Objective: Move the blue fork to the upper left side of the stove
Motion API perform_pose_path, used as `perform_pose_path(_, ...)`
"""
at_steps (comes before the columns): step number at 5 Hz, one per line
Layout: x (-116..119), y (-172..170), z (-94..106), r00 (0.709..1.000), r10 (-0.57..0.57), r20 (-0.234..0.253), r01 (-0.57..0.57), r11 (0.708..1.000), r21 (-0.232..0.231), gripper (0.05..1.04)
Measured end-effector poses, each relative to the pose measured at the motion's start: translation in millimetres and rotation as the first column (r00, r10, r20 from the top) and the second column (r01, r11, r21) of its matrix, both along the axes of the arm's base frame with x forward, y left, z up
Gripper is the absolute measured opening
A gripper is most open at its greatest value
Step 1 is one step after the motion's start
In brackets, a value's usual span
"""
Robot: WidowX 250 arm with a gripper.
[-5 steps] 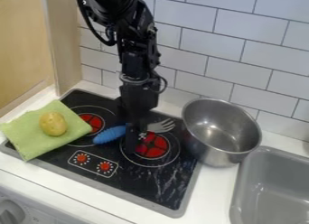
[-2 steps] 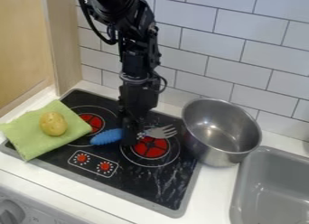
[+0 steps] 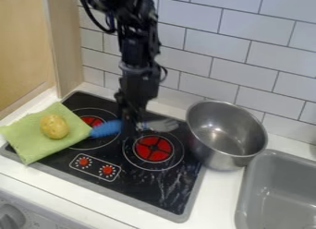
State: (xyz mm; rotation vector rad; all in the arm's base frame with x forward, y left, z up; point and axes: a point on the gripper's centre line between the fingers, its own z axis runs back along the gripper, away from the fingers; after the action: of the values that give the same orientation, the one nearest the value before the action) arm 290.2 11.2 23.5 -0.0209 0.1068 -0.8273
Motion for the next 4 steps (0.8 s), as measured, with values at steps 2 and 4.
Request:
perform_pose_path(2, 24, 31, 35.9, 0.995, -0.088, 0.043, 0.089, 0.996, -0.015, 0.349)
perform_pose_path(4, 39, 68, 48.6, 0.98, -0.188, 0.061, 0.187, 0.982, 0.02, 0.349)
